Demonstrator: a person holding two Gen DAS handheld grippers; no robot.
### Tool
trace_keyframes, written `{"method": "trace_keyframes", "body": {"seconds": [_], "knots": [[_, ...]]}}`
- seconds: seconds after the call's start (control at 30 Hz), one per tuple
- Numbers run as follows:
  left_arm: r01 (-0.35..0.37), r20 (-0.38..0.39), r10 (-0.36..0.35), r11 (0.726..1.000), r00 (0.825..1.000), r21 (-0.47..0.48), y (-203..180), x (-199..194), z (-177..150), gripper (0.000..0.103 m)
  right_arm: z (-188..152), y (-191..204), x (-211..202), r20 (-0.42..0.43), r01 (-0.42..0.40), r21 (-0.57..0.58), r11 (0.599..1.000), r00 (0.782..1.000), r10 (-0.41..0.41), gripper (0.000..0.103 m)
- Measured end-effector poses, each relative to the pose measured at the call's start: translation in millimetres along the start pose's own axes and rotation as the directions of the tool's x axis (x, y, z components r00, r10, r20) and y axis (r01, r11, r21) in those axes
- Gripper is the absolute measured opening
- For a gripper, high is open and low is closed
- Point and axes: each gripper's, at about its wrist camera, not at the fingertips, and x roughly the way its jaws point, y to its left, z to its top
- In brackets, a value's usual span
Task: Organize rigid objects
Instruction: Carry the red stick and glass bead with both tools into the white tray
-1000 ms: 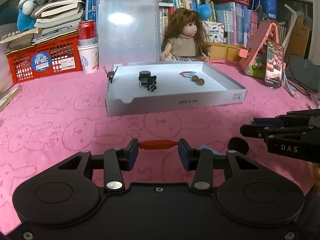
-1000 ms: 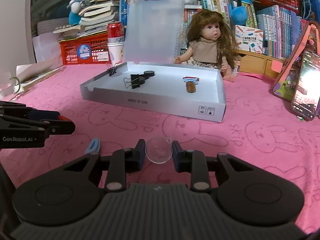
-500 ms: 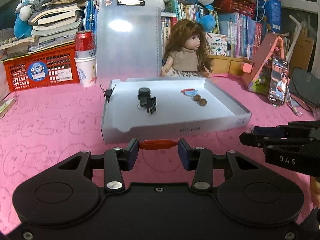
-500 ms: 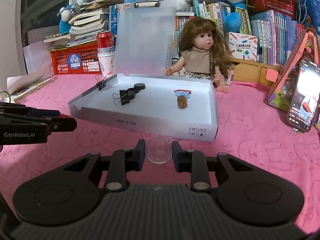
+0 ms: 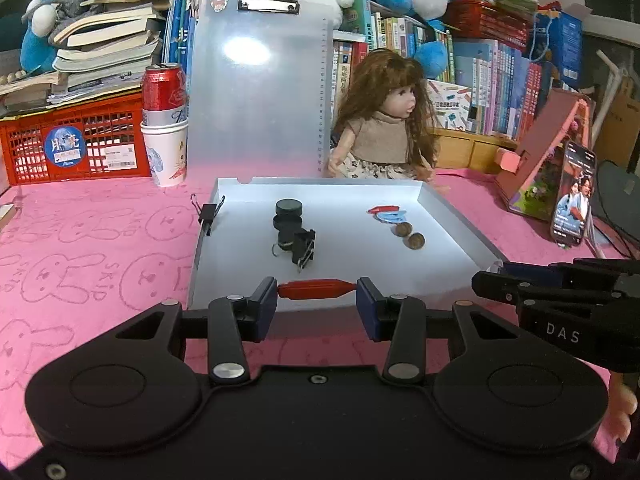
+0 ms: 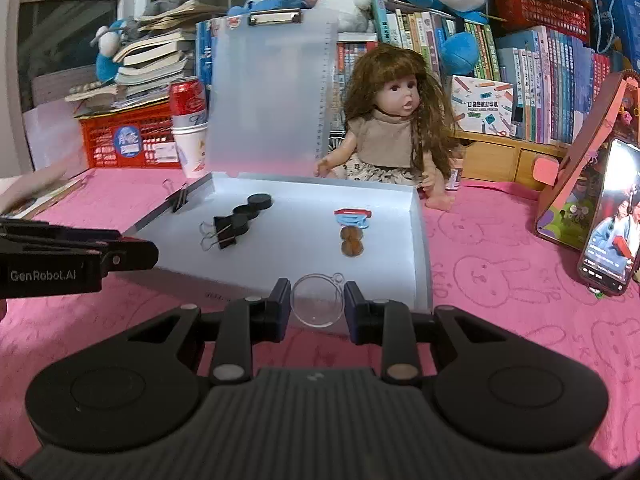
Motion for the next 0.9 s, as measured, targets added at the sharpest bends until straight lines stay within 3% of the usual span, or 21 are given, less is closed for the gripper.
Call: {"method": "trace_keyframes", "body": {"seconds": [0.4,0.9], "knots": [[-0.022,-0.034,0.021,0.999,0.999,-0.024,-0.4,46.3,17.7,0.041,19.5,-11.5,42.6,-0.034,0.019,0.036,0.999,0.999,-0.018,0.034],[-0.072,-0.074,0.071,0.997,0.995,-0.006,-3.8,89.5,15.9,0.041,20.4,-24.7,89.0,-0.101,0.039,0.093,0.995,0.994,-0.030,0.034]]}}
